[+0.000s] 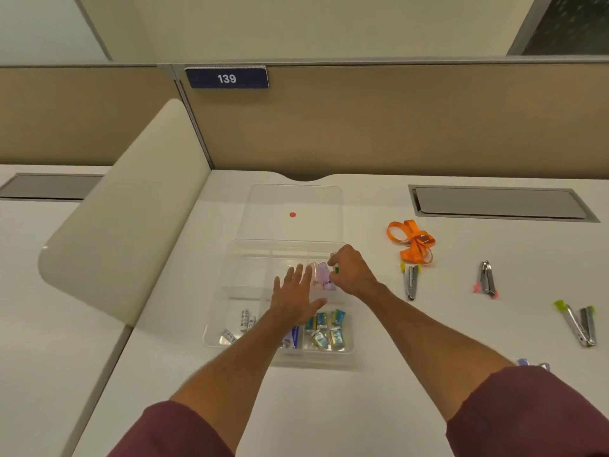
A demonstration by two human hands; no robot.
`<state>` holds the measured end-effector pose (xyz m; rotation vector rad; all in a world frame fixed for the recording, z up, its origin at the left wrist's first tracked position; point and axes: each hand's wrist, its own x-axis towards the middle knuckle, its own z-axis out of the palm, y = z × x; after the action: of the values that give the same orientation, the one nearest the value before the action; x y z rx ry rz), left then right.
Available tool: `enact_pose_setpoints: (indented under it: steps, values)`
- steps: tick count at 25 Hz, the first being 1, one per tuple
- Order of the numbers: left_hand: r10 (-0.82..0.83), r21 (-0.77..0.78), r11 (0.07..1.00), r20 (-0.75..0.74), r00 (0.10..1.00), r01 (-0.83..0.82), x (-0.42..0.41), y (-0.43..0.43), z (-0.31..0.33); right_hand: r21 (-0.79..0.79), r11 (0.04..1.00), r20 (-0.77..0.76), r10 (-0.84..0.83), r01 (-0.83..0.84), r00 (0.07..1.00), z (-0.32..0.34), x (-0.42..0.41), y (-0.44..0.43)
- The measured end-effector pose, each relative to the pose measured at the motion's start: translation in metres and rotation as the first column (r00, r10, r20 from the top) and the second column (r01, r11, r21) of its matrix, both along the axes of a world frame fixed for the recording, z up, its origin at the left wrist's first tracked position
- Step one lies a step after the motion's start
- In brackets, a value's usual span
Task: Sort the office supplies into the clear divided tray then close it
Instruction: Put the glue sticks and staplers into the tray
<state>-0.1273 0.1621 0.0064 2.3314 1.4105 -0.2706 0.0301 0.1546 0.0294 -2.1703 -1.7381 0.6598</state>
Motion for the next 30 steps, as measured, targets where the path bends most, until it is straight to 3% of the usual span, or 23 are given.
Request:
enact_pose_setpoints:
  steps: [5,11,15,23,30]
  values:
    - [-0.039,0.006,0.999,0.003,0.999,0.039,0.000,0.004,-0.001,-0.023,1.000,0.032,-0.013,0.014,0.999,-0.004,-0.004,-0.003]
    - [-0.062,0.079,0.995,-0.009,0.998,0.063,0.005,0.008,0.002,0.091,0.989,0.021,-0.115,0.113,0.993,-0.005,-0.004,-0.026]
    - [-0.040,0.128,0.991,0.113,0.993,0.026,0.022,0.000,0.008,0.088,0.981,0.035,-0.179,0.176,0.983,-0.011,0.012,-0.052]
    - [-0.236,0.221,0.956,0.192,0.953,0.193,0.103,-0.055,0.012,0.040,0.930,0.053,-0.367,0.365,0.929,-0.017,0.070,-0.127]
    - [-0.338,0.092,0.940,0.124,0.933,0.328,0.170,-0.123,-0.005,0.009,0.865,0.016,-0.502,0.502,0.865,-0.027,0.132,-0.207]
